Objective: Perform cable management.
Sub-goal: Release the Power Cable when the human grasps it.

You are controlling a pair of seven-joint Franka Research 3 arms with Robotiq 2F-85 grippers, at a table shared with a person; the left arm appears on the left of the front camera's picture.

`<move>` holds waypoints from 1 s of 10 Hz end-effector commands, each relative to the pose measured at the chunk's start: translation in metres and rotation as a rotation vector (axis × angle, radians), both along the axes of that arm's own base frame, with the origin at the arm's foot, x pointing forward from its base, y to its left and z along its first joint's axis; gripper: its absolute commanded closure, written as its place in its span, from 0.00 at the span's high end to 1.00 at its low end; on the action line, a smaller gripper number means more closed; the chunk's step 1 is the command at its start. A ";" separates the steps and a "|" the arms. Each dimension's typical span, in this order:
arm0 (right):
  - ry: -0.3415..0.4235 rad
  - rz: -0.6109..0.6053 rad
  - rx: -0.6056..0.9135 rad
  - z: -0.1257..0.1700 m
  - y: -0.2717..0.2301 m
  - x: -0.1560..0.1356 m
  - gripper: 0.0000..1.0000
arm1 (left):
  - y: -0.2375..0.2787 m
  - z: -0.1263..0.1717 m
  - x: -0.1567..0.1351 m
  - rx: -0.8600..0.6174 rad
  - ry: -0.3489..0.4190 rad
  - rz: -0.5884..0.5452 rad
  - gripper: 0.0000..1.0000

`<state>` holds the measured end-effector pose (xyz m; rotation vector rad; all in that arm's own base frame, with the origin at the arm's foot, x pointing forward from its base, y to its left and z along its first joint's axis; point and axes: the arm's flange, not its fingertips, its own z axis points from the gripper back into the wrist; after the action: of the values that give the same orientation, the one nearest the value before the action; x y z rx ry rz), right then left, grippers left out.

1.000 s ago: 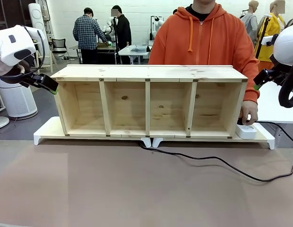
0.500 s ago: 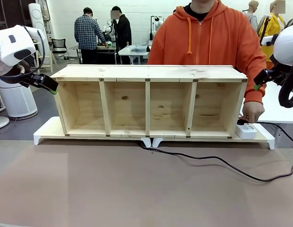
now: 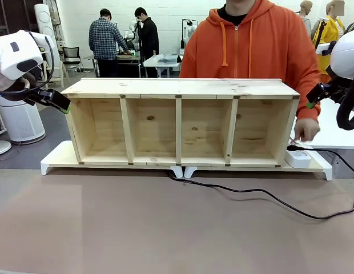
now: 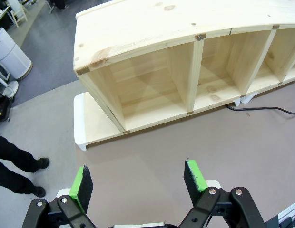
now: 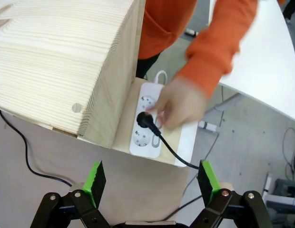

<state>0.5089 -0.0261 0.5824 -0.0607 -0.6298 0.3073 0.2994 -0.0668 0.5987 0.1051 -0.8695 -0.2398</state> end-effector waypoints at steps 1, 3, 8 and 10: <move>0.000 -0.001 0.003 0.000 -0.001 0.000 1.00 | 0.000 0.000 0.001 0.001 -0.005 0.001 1.00; 0.000 -0.001 0.003 0.000 -0.001 0.000 1.00 | 0.000 0.000 0.001 0.001 -0.005 0.001 1.00; 0.000 -0.001 0.003 0.000 -0.001 0.000 1.00 | 0.000 0.000 0.001 0.001 -0.005 0.001 1.00; 0.000 -0.001 0.003 0.000 -0.001 0.000 1.00 | 0.000 0.000 0.001 0.001 -0.005 0.001 1.00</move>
<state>0.5089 -0.0261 0.5824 -0.0607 -0.6298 0.3072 0.2994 -0.0668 0.5987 0.1051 -0.8695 -0.2398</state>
